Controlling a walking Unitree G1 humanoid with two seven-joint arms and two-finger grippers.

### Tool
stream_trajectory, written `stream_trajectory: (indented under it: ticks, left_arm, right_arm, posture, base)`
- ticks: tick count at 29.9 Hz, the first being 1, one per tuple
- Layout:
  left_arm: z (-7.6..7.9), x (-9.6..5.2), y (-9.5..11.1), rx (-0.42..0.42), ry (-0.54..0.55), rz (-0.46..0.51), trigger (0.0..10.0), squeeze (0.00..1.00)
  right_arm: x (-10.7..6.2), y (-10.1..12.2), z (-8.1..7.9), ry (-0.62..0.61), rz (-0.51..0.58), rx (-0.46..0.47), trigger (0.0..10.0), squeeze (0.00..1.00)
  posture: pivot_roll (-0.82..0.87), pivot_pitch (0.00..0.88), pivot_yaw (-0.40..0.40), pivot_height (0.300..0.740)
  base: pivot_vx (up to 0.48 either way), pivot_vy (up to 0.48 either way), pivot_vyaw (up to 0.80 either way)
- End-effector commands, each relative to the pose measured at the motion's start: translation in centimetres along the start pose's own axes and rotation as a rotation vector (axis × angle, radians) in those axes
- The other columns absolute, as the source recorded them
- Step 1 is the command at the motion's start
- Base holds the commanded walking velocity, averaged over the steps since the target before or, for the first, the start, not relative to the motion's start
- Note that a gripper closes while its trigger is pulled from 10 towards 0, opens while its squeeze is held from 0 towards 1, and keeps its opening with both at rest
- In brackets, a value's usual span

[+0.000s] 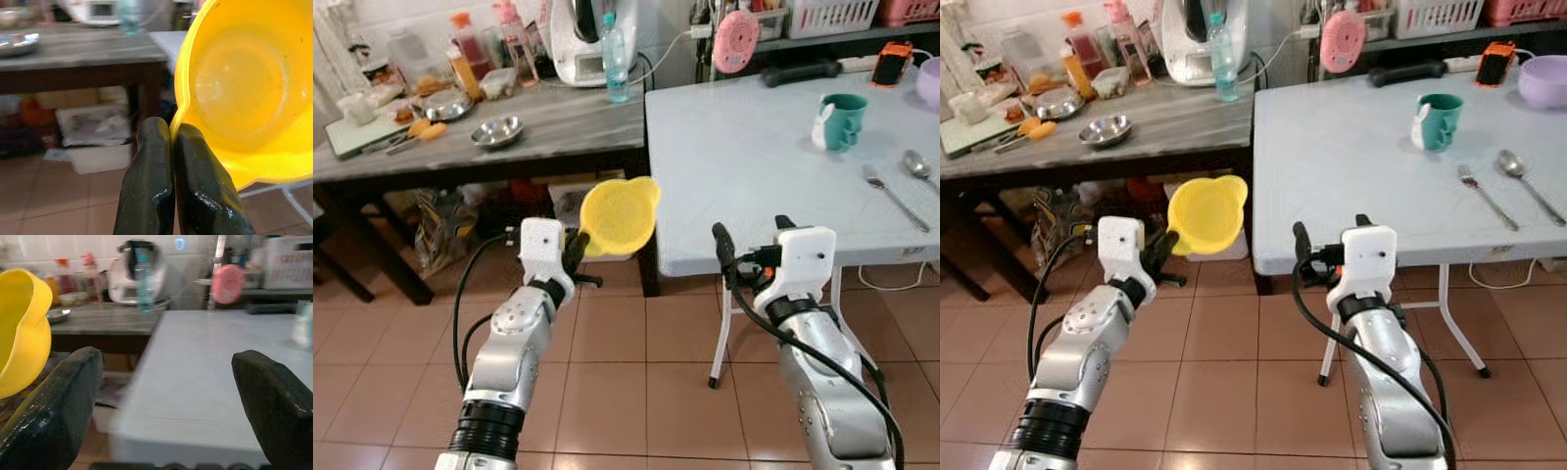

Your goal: Setting the table

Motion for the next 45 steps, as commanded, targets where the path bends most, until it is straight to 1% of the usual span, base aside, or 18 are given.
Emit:
stream_trajectory:
  ticks: [1, 16, 18, 19, 22, 24, 27, 29, 31, 45]
  left_arm:
    - [-1.14, -0.27, 0.56, 0.019, 0.032, 0.016, 10.0, 0.0]
    - [-1.18, -0.23, 0.47, 0.025, 0.038, 0.015, 10.0, 0.0]
    - [-1.17, -0.2, 0.55, 0.013, 0.04, 0.024, 10.0, 0.0]
    - [-1.18, -0.23, 0.76, 0.033, 0.043, 0.041, 10.0, 0.0]
    - [-1.0, -0.26, 0.9, 0.044, 0.017, 0.041, 10.0, 0.0]
    - [-0.8, -0.3, 0.95, 0.027, -0.015, 0.038, 10.0, 0.0]
    - [-0.9, -0.3, 0.92, 0.004, -0.019, 0.034, 10.0, 0.0]
    - [-0.94, -0.28, 0.92, 0.009, -0.019, 0.032, 10.0, 0.0]
    - [-1.0, -0.27, 0.92, 0.016, -0.014, 0.031, 10.0, 0.0]
    - [-0.66, -0.22, 0.63, -0.006, -0.041, 0.017, 10.0, 0.0]
  right_arm:
    - [0.3, 0.82, -0.56, 0.012, 0.033, 0.005, 10.0, 0.0]
    - [0.37, 0.68, -0.49, 0.0, 0.032, 0.0, 10.0, 0.0]
    - [0.41, 0.66, -0.49, -0.001, 0.033, 0.0, 10.0, 0.0]
    - [0.42, 0.64, -0.49, -0.001, 0.032, 0.0, 10.0, 0.0]
    - [0.43, 0.61, -0.45, -0.003, 0.032, -0.001, 10.0, 0.0]
    - [0.45, 0.58, -0.44, -0.006, 0.031, -0.002, 10.0, 0.0]
    - [0.47, 0.62, -0.43, -0.009, 0.033, -0.003, 10.0, 0.0]
    - [0.48, 0.63, -0.39, -0.011, 0.034, -0.004, 10.0, 0.0]
    - [0.49, 0.63, -0.36, -0.012, 0.034, -0.004, 10.0, 0.0]
    - [0.5, 0.6, -0.24, -0.018, 0.034, -0.01, 10.0, 0.0]
  posture:
    - [-0.04, 0.0, 0.13, 0.74]
    - [-0.03, 0.0, 0.134, 0.74]
    - [-0.03, 0.0, 0.134, 0.74]
    - [-0.03, 0.0, 0.134, 0.74]
    - [-0.03, 0.0, 0.137, 0.74]
    - [-0.03, 0.0, 0.137, 0.74]
    - [-0.04, 0.0, 0.138, 0.74]
    - [-0.04, 0.0, 0.138, 0.74]
    - [-0.04, 0.0, 0.139, 0.74]
    - [-0.04, 0.0, 0.14, 0.74]
  base:
    - [0.0, 0.48, 0.0]
    - [0.0, 0.48, 0.0]
    - [0.0, 0.48, 0.0]
    - [0.0, 0.0, 0.0]
    - [0.0, 0.0, 0.0]
    - [0.0, 0.0, 0.0]
    - [0.0, 0.0, 0.0]
    - [0.0, 0.0, 0.0]
    - [0.247, 0.0, 0.0]
    - [0.308, 0.0, 0.0]
Point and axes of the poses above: a point about 5 cm out from each wrist's last joint towards the gripper, its own x axis pointing out of the wrist towards the gripper, its own y axis along the axis of the wrist's last joint, z = x × y, the point moved 1 cm from there along x, pointing out of the wrist towards the gripper, and after that the axes turned 13 degrees about -x, right-handed, at the moved point
